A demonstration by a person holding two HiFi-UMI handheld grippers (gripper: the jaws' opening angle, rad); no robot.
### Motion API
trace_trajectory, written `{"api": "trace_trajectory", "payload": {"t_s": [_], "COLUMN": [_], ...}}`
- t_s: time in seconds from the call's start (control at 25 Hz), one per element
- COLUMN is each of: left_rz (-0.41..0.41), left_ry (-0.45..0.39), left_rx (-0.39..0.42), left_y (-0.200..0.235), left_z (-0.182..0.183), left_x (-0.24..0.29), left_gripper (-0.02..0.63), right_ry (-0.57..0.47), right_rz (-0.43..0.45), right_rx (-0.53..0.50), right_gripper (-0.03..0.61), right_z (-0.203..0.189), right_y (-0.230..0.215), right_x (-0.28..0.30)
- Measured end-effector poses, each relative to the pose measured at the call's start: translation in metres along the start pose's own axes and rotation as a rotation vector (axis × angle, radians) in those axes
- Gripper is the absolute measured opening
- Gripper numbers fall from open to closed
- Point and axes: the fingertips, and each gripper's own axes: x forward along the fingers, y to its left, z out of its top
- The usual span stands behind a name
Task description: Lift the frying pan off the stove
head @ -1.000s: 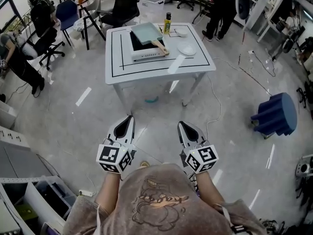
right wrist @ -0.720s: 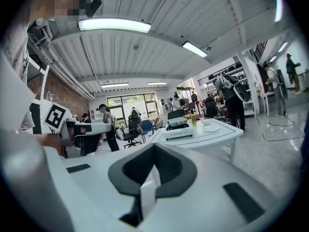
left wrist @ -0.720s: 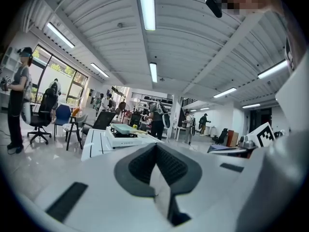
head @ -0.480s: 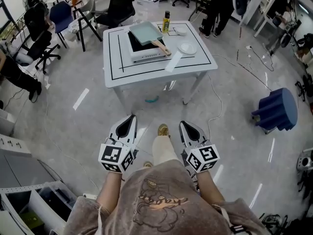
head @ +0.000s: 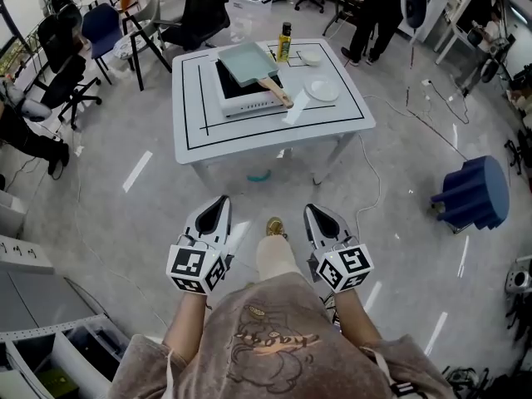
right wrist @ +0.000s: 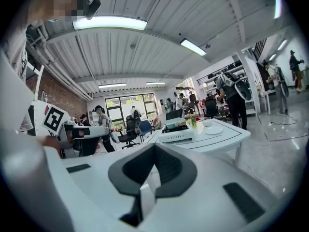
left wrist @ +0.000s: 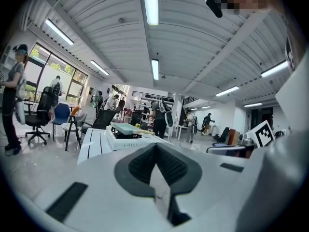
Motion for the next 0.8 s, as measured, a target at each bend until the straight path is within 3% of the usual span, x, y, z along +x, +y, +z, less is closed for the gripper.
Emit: {"api": "trace_trajectory", "payload": {"t_s": [0.8], "left_rz": [0.052], "left_ry": [0.046], "left_rx": [-0.003], "left_y": [0.058], "left_z": [0.036], "left_x": [0.129], "left_gripper": [0.006], "right_ry": [0.041], "right_rz": [-0.003], "right_rx": [-0.018], "right_gripper": [-0.002], "right_z": [0.062], "right_y": [-0.099], "right_x": [0.11]}}
